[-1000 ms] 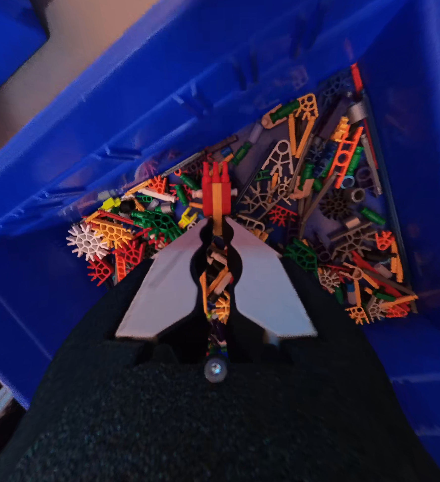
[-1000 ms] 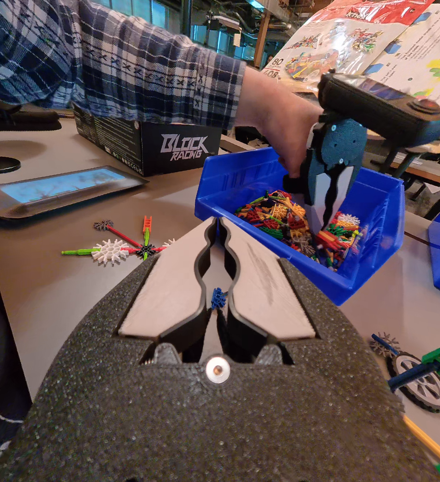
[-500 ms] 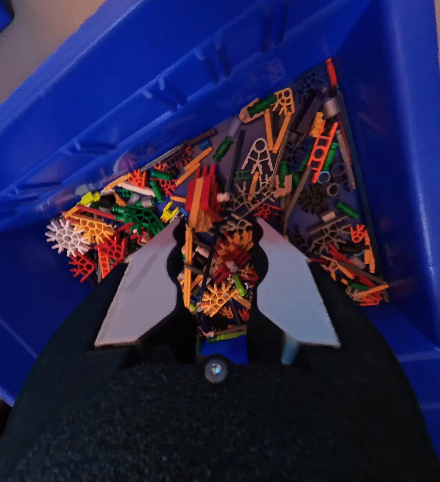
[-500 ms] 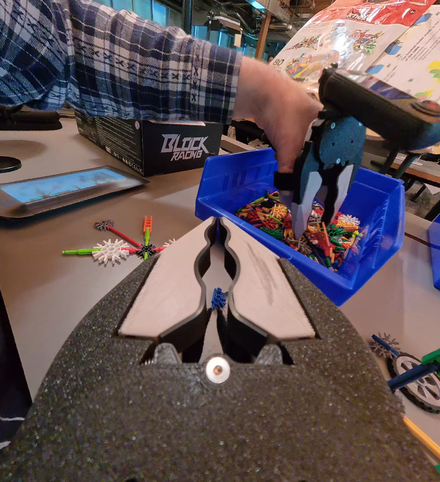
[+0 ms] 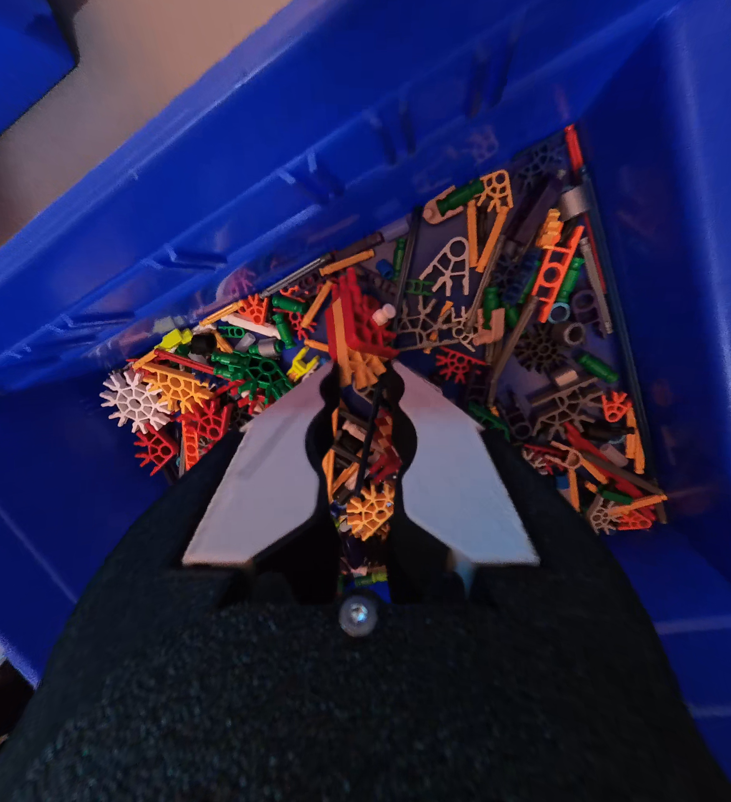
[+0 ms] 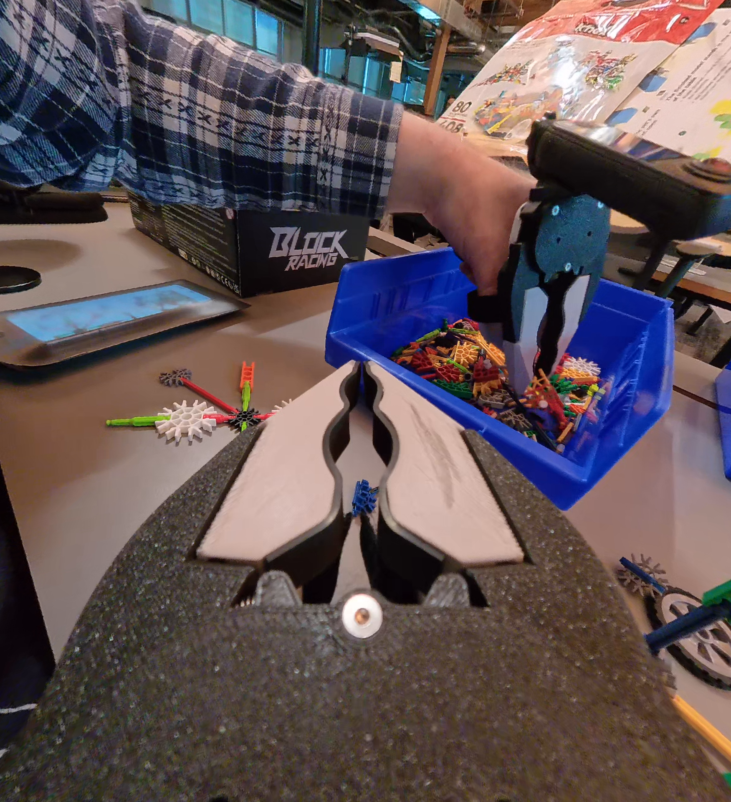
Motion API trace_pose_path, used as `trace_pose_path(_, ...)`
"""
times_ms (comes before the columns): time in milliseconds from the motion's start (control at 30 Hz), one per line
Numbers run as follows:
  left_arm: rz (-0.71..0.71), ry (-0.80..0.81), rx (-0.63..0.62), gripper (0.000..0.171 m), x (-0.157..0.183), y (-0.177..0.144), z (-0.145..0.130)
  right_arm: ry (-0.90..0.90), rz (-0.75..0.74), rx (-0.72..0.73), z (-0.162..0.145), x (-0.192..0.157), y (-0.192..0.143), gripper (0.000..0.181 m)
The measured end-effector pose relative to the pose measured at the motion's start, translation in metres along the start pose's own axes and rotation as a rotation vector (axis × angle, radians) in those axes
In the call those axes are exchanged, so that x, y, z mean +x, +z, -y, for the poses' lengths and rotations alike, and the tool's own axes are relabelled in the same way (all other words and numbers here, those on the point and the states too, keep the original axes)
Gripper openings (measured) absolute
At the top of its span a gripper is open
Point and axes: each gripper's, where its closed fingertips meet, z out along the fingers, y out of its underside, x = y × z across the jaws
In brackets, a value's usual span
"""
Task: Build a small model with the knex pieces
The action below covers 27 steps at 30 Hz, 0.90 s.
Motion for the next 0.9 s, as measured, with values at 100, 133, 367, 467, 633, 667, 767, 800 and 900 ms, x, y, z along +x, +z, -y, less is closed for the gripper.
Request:
trace_pose_path(100, 0.019, -0.006, 0.023, 0.019, -0.002, -0.008, 0.000, 0.001, 0.001, 0.001, 0.000, 0.000, 0.000, 0.000)
trace_pose_path(133, 0.020, -0.008, 0.026, 0.019, -0.001, -0.012, -0.001, 0.002, 0.001, 0.002, 0.000, 0.000, 0.000, 0.000)
trace_pose_path(367, 0.108, -0.029, 0.125, 0.018, 0.004, -0.058, -0.007, 0.007, -0.004, 0.010, 0.000, 0.002, -0.001, 0.001)
trace_pose_path(467, 0.116, -0.032, 0.133, 0.018, 0.017, -0.073, -0.018, 0.015, -0.009, 0.010, 0.000, 0.004, -0.001, 0.006)
trace_pose_path(633, 0.104, -0.052, 0.170, 0.018, 0.038, -0.093, -0.031, 0.036, -0.044, -0.050, -0.004, 0.013, 0.007, 0.011)
trace_pose_path(667, 0.111, -0.041, 0.175, 0.018, 0.041, -0.097, -0.033, 0.045, -0.052, -0.048, 0.001, 0.015, 0.009, 0.011)
trace_pose_path(767, 0.131, -0.025, 0.218, 0.018, 0.050, -0.110, -0.036, 0.093, -0.070, -0.053, 0.017, 0.019, 0.021, 0.012)
trace_pose_path(800, 0.137, -0.019, 0.234, 0.018, 0.053, -0.114, -0.036, 0.109, -0.064, -0.055, 0.020, 0.020, 0.026, 0.012)
trace_pose_path(900, 0.156, -0.004, 0.267, 0.018, 0.062, -0.122, -0.036, 0.217, -0.035, -0.063, 0.025, 0.027, 0.043, 0.018)
